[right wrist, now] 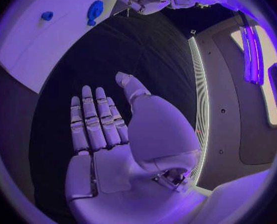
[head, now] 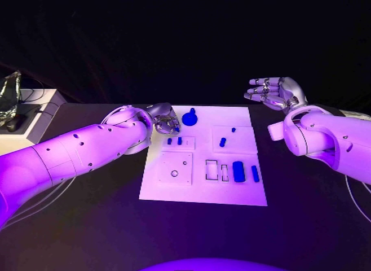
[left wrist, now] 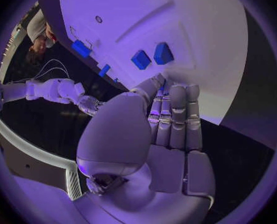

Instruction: Assemble the parts on the task board

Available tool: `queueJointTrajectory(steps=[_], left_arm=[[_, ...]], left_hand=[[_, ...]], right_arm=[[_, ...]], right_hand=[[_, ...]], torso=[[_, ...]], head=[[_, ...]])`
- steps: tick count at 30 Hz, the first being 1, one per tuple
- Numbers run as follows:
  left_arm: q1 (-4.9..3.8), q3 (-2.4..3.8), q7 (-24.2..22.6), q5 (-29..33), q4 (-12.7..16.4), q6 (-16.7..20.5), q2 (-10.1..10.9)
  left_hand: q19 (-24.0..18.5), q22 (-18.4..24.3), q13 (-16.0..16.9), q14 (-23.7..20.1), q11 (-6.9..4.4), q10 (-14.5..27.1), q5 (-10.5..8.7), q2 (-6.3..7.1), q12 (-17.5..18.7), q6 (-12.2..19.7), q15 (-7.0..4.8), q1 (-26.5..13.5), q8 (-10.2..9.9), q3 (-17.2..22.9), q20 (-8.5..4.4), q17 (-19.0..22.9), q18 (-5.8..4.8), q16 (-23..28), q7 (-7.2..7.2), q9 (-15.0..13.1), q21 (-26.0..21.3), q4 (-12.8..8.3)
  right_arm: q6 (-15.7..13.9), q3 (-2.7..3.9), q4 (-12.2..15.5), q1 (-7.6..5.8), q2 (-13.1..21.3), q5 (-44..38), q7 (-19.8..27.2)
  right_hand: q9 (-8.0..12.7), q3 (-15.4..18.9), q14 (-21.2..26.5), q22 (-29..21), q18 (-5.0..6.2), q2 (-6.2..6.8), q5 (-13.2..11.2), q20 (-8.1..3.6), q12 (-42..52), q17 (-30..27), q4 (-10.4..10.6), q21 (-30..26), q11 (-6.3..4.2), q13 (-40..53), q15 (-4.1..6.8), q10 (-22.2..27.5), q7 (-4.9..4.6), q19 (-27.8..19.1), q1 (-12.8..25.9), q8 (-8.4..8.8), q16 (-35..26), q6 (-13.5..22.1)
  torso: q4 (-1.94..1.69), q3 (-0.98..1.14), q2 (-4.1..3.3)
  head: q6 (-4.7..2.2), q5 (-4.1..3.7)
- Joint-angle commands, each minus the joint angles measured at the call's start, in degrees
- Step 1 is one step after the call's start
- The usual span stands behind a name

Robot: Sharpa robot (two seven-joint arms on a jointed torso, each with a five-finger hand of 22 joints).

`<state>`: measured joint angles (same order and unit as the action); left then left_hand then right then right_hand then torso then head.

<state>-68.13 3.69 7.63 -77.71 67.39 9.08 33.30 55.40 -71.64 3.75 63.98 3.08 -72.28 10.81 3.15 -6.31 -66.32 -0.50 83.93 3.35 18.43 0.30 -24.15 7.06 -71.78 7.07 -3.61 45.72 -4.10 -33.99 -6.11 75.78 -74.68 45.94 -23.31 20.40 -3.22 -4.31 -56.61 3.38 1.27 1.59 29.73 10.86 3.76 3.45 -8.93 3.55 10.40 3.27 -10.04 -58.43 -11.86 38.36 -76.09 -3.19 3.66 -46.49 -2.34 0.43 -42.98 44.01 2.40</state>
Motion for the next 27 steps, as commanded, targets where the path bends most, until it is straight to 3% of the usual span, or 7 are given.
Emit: queueJointTrajectory(steps=[1,15,23,27], left_arm=[[0.17,-0.23,0.25,-0.33,0.15,-1.77,-0.34],[0.16,-0.55,1.07,-0.41,-0.09,-3.27,-0.56],[0.16,-0.68,0.95,-0.41,0.0,-3.05,-0.5],[0.16,-0.69,0.74,-0.49,0.08,-2.32,-0.42]], left_hand=[[0.01,-0.06,0.04,-0.17,0.31,0.01,0.09,0.35,0.06,0.13,0.29,0.31,0.18,0.0,0.28,-0.06,1.02,0.22,-0.05,-0.08,-0.28,0.16],[-0.13,-0.19,0.16,-0.6,0.24,0.6,0.07,0.56,-0.82,1.59,0.26,0.37,0.21,-0.42,0.14,-0.25,0.8,-0.05,-0.25,-0.07,-0.39,-0.06],[-0.11,-0.41,0.49,-1.03,0.07,3.27,0.02,0.46,-6.09,2.28,0.16,0.63,0.2,-1.66,-0.19,-0.51,0.36,-0.66,-0.48,-0.05,-0.66,-0.33],[0.05,-0.54,1.62,-0.98,-0.01,6.12,0.04,0.19,-11.08,2.46,0.11,0.75,0.21,-2.25,-0.35,-0.71,0.26,-1.06,-0.67,-0.05,-0.73,-0.45]], right_arm=[[0.86,0.02,0.06,0.02,-0.06,-0.57,0.37],[0.86,0.02,0.15,0.02,-0.07,-0.57,0.33],[0.88,0.02,0.18,0.02,-0.04,-0.57,0.31],[0.92,0.02,0.19,0.02,-0.04,-0.57,0.3]], right_hand=[[-0.01,-0.35,-0.02,-0.09,-0.89,0.05,0.2,-0.12,-0.4,-0.08,-0.07,-0.19,-0.06,0.01,0.09,-0.13,-1.18,-0.21,0.69,0.08,-0.31,-0.23],[-0.01,-0.35,-0.02,-0.09,-0.89,0.05,0.2,-0.12,-0.4,-0.08,-0.07,-0.19,-0.06,0.01,0.09,-0.13,-1.18,-0.21,0.69,0.08,-0.31,-0.23],[-0.01,-0.35,-0.02,-0.09,-0.89,0.05,0.2,-0.12,-0.4,-0.08,-0.07,-0.19,-0.06,0.01,0.09,-0.13,-1.18,-0.21,0.69,0.08,-0.31,-0.23],[-0.01,-0.35,-0.02,-0.09,-0.89,0.05,0.2,-0.12,-0.4,-0.08,-0.07,-0.19,-0.06,0.01,0.09,-0.13,-1.18,-0.21,0.69,0.08,-0.31,-0.23]], torso=[[0.03,0.0,0.02],[0.03,-0.03,0.01],[-0.01,-0.07,0.01],[0.0,-0.07,0.01]], head=[[0.06,0.04],[0.27,0.05],[0.32,0.0],[0.34,-0.01]])
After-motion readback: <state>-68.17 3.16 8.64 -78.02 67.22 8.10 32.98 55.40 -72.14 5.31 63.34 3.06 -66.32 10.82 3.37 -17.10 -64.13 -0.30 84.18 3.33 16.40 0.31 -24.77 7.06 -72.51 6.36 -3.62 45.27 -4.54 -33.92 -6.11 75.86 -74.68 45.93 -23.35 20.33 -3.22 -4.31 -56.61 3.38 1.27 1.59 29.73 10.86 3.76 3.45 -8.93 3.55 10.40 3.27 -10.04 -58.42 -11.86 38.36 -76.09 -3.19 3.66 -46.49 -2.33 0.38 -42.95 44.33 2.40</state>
